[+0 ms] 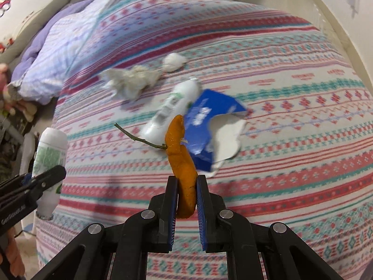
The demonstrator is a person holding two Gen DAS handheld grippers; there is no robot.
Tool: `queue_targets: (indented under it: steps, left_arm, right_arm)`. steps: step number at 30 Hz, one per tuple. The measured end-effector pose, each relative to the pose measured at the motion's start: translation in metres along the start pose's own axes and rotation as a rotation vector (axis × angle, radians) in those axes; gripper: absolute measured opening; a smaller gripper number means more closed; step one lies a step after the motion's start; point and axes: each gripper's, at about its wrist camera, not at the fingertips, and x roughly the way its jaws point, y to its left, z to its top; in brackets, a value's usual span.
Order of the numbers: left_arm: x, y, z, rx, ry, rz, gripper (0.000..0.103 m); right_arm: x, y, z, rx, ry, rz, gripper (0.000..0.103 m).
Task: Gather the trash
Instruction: 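Carry the bottle and orange peel to the wastebasket and release both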
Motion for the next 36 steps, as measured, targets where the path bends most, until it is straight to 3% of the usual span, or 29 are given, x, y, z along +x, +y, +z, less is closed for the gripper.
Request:
queue_targets:
  steps: [12,36]
  left_arm:
    - [-0.032,0.080,-0.036,-0.136,-0.032,0.057,0.029]
    - [-0.080,0.267,-0.116,-0.410,-0.063,0.209,0.029]
  right_arm:
    - [0.003,0.082,-0.022,-0.160,0.011,0.024,0.014]
    - [0.074,0.263,-0.059,-0.415,0.101,0.120,0.014]
